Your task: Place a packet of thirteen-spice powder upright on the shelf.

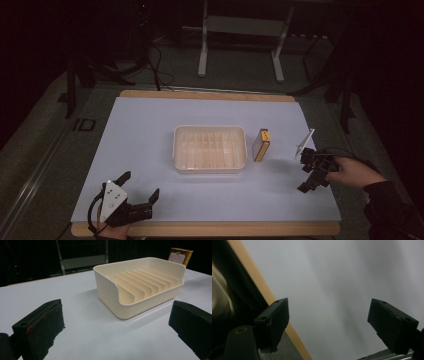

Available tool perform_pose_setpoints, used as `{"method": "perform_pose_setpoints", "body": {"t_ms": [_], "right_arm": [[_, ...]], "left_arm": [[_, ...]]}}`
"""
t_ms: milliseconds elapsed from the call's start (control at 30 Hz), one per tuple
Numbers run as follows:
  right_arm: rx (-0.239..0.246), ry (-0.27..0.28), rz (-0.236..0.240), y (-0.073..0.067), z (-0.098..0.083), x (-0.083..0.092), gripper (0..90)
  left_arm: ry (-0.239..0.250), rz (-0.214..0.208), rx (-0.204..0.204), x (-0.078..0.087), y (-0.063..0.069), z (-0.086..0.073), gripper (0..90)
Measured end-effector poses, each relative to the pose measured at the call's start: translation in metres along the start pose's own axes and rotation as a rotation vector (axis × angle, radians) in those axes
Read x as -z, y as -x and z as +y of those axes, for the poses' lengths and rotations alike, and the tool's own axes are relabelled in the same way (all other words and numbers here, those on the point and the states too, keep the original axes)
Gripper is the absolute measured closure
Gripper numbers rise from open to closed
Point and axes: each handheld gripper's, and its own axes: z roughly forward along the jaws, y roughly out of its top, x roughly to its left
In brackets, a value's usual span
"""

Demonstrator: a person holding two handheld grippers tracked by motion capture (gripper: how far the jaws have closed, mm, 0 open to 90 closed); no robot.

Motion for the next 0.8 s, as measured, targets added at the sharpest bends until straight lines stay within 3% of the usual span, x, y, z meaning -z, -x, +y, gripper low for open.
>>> {"method": "perform_pose_setpoints", "body": {"t_ms": [100,267,300,433,800], "right_arm": [[0.063,-0.033,0.021,-0.004,0.001,-0.004,17.2],[0.123,-0.077,0.041,-0.010,0.003,-0.009,17.2],[0.170,-0.095,0.062,-0.016,0.005,-0.011,17.4],[0.219,-0.114,0.073,-0.023,0.008,-0.012,18.0],[0.266,-0.140,0.086,-0.041,0.021,-0.010,16.4]], "left_arm": [[-0.001,0.002,-0.001,0.000,0.000,0.000,0.0],[-0.003,0.006,0.005,0.000,0.000,0.000,0.0],[-0.003,0.002,0.008,0.000,0.000,0.000,0.0],[0.001,-0.020,0.006,-0.001,0.002,0.000,0.0],[0.000,-0.019,0.008,-0.001,0.002,0.000,0.0]]}}
